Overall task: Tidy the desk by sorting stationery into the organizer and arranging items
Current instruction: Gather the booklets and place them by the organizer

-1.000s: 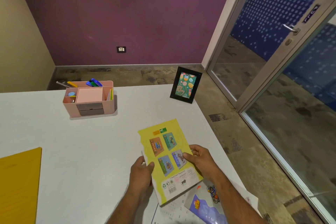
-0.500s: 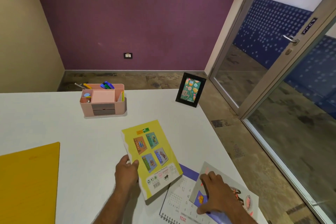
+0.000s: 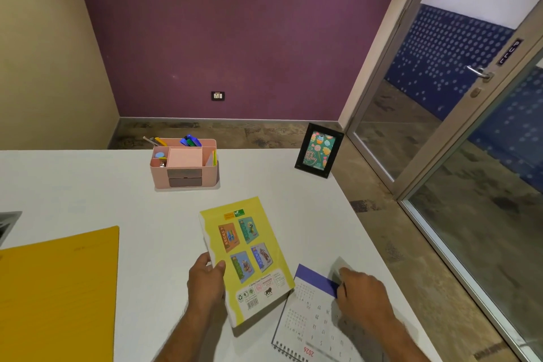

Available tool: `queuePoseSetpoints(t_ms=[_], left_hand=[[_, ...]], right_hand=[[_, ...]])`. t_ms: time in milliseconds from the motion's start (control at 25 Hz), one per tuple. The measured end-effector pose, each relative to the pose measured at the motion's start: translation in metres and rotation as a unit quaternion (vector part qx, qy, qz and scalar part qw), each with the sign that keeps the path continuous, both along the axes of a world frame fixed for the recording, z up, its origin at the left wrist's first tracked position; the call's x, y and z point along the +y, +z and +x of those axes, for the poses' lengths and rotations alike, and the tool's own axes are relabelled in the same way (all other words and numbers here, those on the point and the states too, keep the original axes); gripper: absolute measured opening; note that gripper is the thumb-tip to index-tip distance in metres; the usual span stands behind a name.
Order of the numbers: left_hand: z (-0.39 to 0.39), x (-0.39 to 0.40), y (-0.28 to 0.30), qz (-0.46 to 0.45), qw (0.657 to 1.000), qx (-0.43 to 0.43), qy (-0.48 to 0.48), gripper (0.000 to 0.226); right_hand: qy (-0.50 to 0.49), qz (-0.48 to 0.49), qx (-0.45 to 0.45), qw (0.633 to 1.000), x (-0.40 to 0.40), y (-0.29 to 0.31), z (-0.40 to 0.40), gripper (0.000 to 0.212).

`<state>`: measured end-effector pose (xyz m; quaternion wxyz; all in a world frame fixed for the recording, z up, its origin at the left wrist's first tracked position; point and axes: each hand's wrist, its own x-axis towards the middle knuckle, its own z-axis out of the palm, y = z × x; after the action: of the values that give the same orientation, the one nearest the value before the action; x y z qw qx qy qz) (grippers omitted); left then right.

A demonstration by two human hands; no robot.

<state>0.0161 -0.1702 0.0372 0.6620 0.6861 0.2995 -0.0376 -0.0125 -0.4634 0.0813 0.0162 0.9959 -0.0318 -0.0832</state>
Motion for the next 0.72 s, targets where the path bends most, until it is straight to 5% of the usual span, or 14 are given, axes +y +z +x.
queuePoseSetpoints(t_ms=[120, 320, 560, 720], left_hand=[[0.0, 0.008, 0.003, 0.01, 1.0, -0.008, -0.001, 0.015], [-0.003, 0.016, 0.007, 0.012, 1.0, -0.02, -0.002, 0.017], [-0.004, 0.018, 0.011, -0.038, 0.999, -0.028, -0.023, 0.025], [-0.002, 0.015, 0.012, -0.108, 0.993, -0.023, -0.032, 0.023]], right_hand=[[-0.036, 0.033, -0.127, 0.991, -0.001, 0.022, 0.016, 0.021], [-0.085, 0.276, -0.29, 0.912, 0.018, 0.087, 0.043, 0.023], [-0.237, 0.597, -0.125, 0.756, 0.06, 0.081, 0.073, 0.025], [-0.26, 0.609, -0.083, 0.745, 0.089, 0.038, 0.078, 0.028]])
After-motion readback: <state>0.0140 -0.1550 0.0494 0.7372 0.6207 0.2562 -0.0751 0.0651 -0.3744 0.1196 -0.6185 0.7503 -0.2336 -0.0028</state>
